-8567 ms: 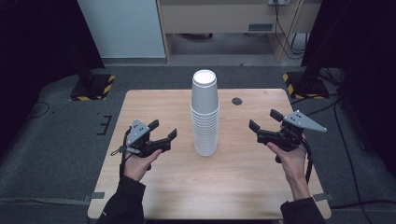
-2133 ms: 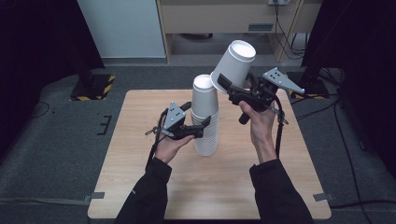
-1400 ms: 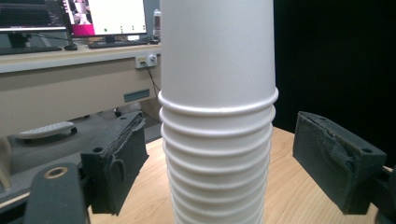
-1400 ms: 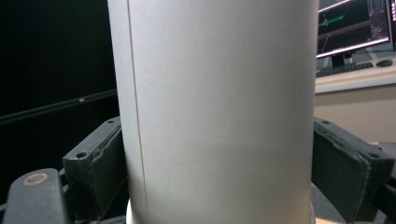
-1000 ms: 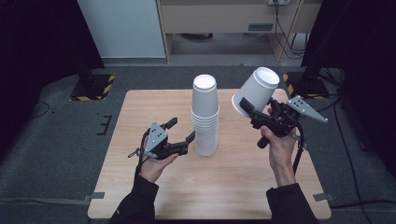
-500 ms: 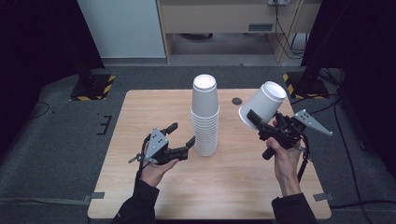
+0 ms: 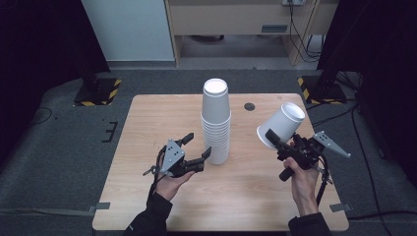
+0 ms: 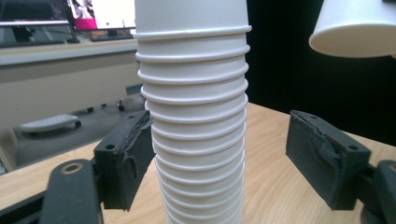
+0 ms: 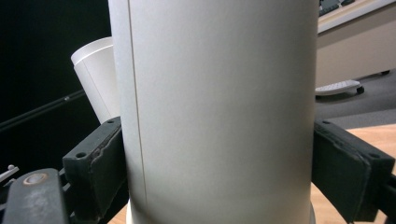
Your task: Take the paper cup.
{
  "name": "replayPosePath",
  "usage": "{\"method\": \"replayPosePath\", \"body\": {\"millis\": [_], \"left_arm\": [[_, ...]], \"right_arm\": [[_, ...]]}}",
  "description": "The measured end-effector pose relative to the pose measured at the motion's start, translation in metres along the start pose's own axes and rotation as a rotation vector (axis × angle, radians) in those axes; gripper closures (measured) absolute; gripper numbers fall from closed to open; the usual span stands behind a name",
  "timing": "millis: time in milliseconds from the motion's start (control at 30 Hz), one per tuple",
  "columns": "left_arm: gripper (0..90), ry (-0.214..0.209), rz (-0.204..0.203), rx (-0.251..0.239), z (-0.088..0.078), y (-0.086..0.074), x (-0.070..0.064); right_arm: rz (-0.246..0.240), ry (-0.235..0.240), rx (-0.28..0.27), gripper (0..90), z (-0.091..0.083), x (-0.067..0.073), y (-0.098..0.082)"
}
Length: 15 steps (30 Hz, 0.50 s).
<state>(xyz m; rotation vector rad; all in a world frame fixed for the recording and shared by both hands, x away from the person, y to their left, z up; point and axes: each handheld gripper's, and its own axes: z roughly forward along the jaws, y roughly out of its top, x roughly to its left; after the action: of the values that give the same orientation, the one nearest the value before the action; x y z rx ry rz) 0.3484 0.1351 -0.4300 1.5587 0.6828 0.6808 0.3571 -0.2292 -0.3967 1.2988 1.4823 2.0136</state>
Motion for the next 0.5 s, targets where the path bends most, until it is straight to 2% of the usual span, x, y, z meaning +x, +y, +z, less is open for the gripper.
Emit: {"method": "replayPosePath", "body": {"millis": [133, 233, 333, 500], "left_arm": [[23.9, -0.012, 0.006, 0.010, 0.003, -0.003, -0.006], [24.2, -0.018, 0.013, 0.013, 0.004, -0.003, -0.008], [24.6, -0.022, 0.021, 0.012, 0.005, -0.004, -0.011], [25.0, -0.039, 0.030, -0.003, 0.007, -0.004, -0.018]], "right_arm": [[0.027, 0.001, -0.001, 12.8, -0.003, -0.002, -0.005], [0.028, -0.001, 0.003, 12.8, -0.004, -0.002, -0.007], [0.049, 0.000, 0.004, 12.8, -0.005, -0.001, -0.011], [0.057, 0.000, 0.013, 12.8, -0.004, 0.001, -0.016]]}}
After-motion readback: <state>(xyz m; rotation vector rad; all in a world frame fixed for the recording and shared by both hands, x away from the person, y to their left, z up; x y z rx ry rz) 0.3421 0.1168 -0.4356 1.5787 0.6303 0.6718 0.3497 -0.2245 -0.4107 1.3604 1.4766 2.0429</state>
